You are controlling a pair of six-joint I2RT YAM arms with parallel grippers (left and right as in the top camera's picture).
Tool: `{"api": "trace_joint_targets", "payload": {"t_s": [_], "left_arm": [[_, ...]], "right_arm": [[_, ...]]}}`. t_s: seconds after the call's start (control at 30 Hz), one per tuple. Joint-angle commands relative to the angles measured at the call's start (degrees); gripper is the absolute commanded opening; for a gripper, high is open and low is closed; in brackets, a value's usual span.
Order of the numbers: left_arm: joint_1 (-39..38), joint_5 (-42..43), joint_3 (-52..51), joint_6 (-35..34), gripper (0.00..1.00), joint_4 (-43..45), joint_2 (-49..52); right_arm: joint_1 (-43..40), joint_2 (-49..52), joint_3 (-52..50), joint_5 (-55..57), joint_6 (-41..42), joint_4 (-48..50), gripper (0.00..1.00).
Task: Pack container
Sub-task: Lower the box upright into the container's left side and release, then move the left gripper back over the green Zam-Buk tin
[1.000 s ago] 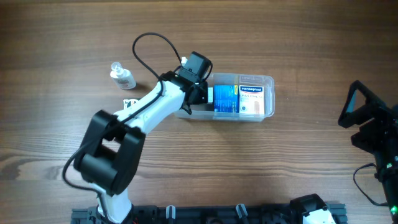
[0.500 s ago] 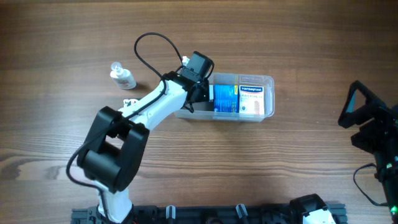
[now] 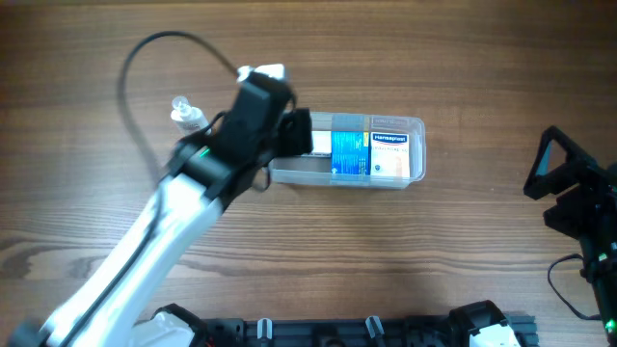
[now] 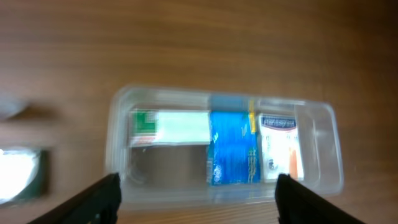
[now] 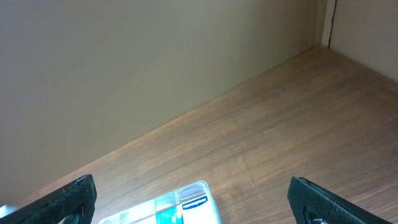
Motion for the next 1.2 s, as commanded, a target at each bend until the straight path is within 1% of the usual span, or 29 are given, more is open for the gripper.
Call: {"api": "trace_joint_targets", "payload": {"t_s": [0.0,0.03,0.07,0.13,0.27,0.33,0.43,0.6,0.9,0.97,1.07,1.17], "left_arm": [[0.1,-9.7,0.0,-0.1,0.74,-7.2,-9.3],[0.1,-12.2,0.0,-0.5,0.78,-9.8,-11.1],[0.1,-13.7,0.0,-1.3,0.87,-12.1,-12.5],[0.6,-14.6,-0.1,-4.2,0.89,-16.8,-14.4],[3.6,-14.6,-0.6,-11.0,0.91,-25.4,-14.0],[5.0,-14.6,-1.8,-11.2,0.93,-26.5,-13.2],[7.0,-14.4,-4.4,-11.2,0.97,-25.7,-11.1],[9.9,-13.9,-5.6,-12.5,1.0,-25.0,-7.2],[14.4,-14.7,-5.8,-12.4,1.0,-20.7,0.5],[15.9,-15.2,-6.4,-10.8,1.0,-17.9,3.3],[17.0,-12.1,-8.4,-2.1,0.98,-11.6,7.0],[17.4,-11.6,-9.7,0.1,0.98,-8.3,11.9]], "right_arm": [[-0.1,0.0,-0.1,0.9,0.6,0.0,1.0],[-0.1,0.0,-0.1,0.9,0.6,0.0,1.0],[-0.1,0.0,-0.1,0.9,0.6,0.0,1.0],[-0.1,0.0,-0.1,0.9,0.6,0.0,1.0],[-0.1,0.0,-0.1,0.9,0.6,0.0,1.0],[-0.1,0.0,-0.1,0.9,0.6,0.0,1.0],[-0.1,0.0,-0.1,0.9,0.6,0.0,1.0],[-0.1,0.0,-0.1,0.9,0.6,0.0,1.0],[-0.1,0.0,-0.1,0.9,0.6,0.0,1.0],[-0.1,0.0,-0.1,0.9,0.6,0.0,1.0],[-0.1,0.0,-0.1,0.9,0.6,0.0,1.0],[-0.1,0.0,-0.1,0.9,0.6,0.0,1.0]]}}
